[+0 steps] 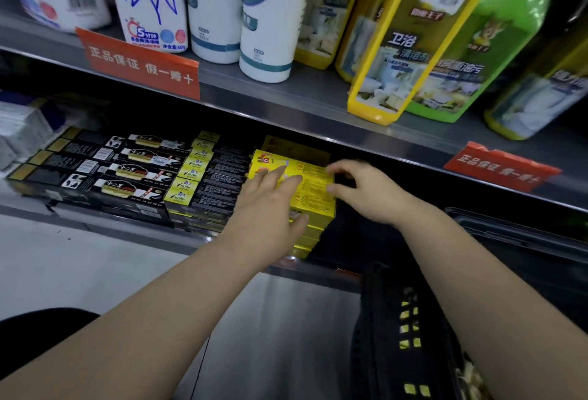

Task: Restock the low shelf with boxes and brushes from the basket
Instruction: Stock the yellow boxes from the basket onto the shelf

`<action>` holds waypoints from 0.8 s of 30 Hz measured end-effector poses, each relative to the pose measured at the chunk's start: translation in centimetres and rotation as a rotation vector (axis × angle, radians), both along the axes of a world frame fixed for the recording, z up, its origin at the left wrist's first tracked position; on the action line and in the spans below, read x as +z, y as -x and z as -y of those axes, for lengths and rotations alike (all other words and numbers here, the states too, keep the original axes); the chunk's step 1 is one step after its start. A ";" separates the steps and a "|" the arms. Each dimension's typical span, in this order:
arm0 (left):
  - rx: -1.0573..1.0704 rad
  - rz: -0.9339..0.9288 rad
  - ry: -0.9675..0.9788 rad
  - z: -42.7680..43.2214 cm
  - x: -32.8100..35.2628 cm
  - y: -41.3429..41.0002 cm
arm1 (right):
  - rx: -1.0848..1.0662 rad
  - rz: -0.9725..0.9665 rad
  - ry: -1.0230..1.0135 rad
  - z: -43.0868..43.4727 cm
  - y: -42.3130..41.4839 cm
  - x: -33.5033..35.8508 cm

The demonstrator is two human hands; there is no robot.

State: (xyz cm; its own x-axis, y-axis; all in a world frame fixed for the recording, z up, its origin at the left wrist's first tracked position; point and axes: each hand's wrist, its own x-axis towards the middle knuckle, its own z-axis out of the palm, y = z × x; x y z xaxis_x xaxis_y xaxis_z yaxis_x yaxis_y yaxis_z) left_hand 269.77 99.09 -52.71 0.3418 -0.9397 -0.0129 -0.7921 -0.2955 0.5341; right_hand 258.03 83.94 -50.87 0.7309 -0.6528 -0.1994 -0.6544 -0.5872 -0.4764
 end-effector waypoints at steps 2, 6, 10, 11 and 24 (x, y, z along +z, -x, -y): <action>-0.065 -0.058 0.081 0.3 1.5 1.7 | 0.026 0.050 -0.045 -1.2 3.2 2.1; -0.227 -0.105 0.137 0.2 4.3 6.0 | 0.012 0.161 -0.166 -4.0 10.0 5.7; -0.406 -0.121 0.194 0.0 6.0 11.8 | -0.054 0.199 -0.213 -5.8 16.6 6.9; -0.451 -0.107 0.197 0.2 6.1 13.4 | -0.078 0.205 -0.214 -6.1 18.2 6.8; -0.782 0.095 -0.103 1.4 3.0 21.8 | 0.065 -0.754 -0.235 -6.6 29.8 -8.3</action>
State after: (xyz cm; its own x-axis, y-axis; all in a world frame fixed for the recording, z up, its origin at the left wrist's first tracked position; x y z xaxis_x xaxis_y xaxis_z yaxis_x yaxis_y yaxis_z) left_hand 247.98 97.73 -49.75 -0.4126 -0.9034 -0.1167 -0.8313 0.3210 0.4536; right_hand 228.21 90.53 -59.14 0.3792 -0.4931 -0.7830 -0.8180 -0.5742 -0.0346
